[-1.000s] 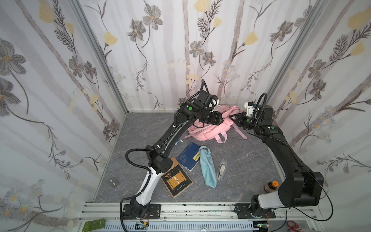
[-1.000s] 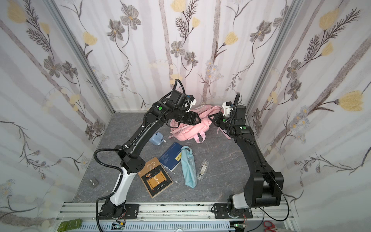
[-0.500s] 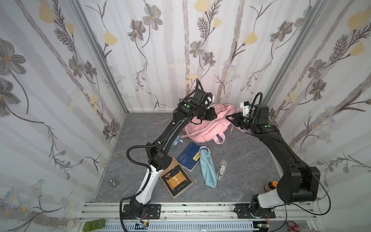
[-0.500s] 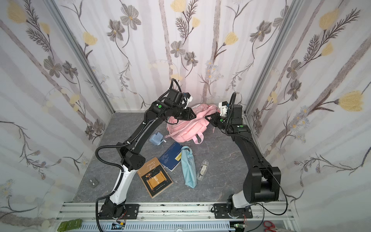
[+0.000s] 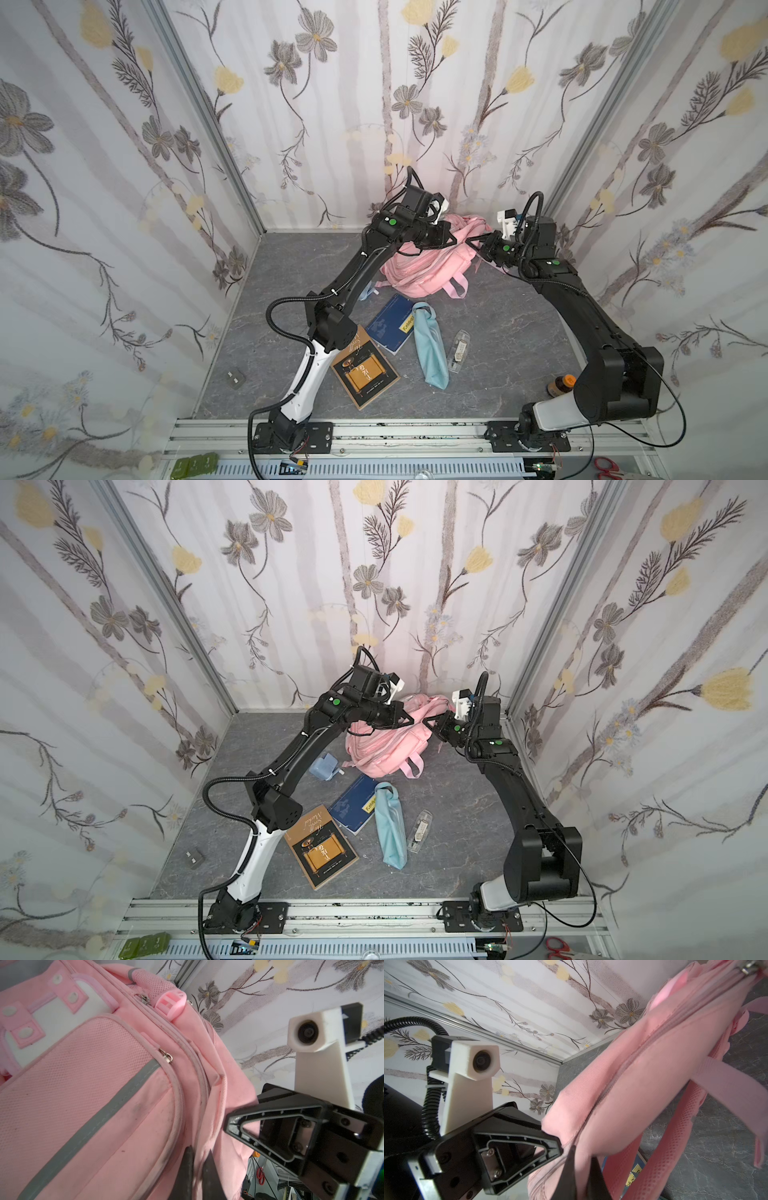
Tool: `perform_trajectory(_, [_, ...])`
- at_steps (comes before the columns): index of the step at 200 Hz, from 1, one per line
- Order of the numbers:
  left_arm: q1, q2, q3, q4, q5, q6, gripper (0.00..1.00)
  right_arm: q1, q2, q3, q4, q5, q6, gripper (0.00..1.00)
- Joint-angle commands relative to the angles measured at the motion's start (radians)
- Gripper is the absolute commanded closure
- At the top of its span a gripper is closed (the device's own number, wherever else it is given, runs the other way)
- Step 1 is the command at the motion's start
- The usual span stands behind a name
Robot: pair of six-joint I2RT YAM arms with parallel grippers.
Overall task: Pack books, pencil case, and school supplies into a backpack
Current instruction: Pick up the student bag from the top-right of the table, then unzip the student bag at the top-center of the table.
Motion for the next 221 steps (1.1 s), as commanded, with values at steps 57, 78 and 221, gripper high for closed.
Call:
perform_trajectory(57, [0.011,-0.102,0.011,0.032,-0.143,0.100,1.00,-0.223,-0.033,-0.123,0.283,0.006,-0.076,0.60])
perform_trajectory(78, [0.018,-0.122,-0.025,0.056,-0.082,0.114,1.00,-0.228,0.012,-0.158,0.461,-0.088,-0.110,0.61])
perform_trajectory(221, [0.096,-0.127,-0.159,0.148,0.220,0.273,1.00,-0.218,0.255,-0.011,0.443,-0.238,-0.658,0.65])
